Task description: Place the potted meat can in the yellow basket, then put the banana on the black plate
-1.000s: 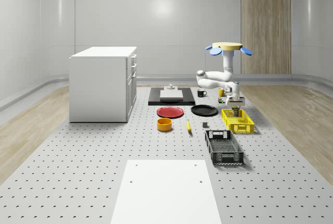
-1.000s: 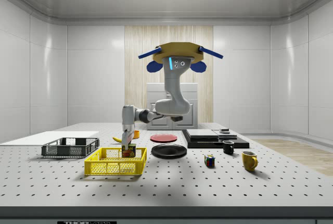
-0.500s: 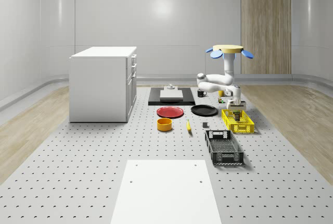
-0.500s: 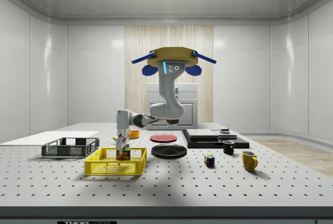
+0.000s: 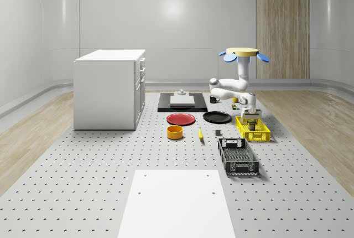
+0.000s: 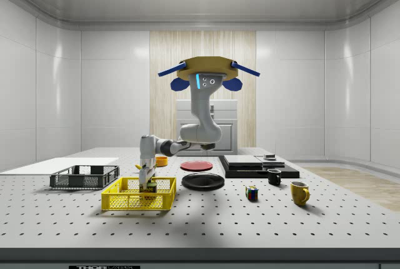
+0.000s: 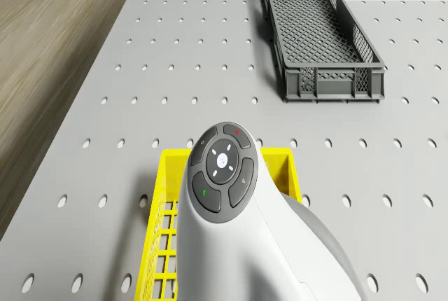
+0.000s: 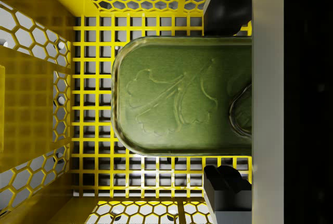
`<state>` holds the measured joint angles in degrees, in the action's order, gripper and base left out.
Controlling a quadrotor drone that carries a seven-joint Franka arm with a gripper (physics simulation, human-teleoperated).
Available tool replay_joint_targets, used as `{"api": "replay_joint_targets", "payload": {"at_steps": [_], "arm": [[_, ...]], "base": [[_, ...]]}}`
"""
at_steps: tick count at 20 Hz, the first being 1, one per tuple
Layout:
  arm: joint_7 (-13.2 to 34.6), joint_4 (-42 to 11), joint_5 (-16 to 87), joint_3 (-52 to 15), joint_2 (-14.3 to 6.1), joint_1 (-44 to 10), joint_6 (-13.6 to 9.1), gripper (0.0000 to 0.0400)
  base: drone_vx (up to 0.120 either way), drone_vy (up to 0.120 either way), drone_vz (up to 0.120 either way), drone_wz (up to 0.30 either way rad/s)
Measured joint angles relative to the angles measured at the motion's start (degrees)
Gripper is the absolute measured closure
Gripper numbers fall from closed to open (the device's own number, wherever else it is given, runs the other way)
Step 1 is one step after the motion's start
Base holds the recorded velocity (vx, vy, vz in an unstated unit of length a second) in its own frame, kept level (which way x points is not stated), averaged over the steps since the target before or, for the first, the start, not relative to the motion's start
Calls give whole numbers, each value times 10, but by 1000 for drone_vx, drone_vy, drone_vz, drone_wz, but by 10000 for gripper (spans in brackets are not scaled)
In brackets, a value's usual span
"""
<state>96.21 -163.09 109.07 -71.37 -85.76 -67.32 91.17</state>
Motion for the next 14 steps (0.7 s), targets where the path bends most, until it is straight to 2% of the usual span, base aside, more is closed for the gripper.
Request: {"api": "replay_joint_targets", "payload": {"at_steps": [4, 6, 8, 12, 14], "arm": [[1, -2, -10, -10, 0, 1, -3, 10], [1, -3, -13, -12, -1, 1, -3, 6], [2, -3, -15, -14, -1, 1, -3, 4], [2, -4, -17, -16, -2, 1, -2, 1], [2, -4, -18, -16, -3, 1, -2, 1]], "base": [[0, 0, 120, 0], [120, -60, 120, 0], [100, -120, 20, 0], [10, -120, 0, 0], [120, -120, 0, 0]]}}
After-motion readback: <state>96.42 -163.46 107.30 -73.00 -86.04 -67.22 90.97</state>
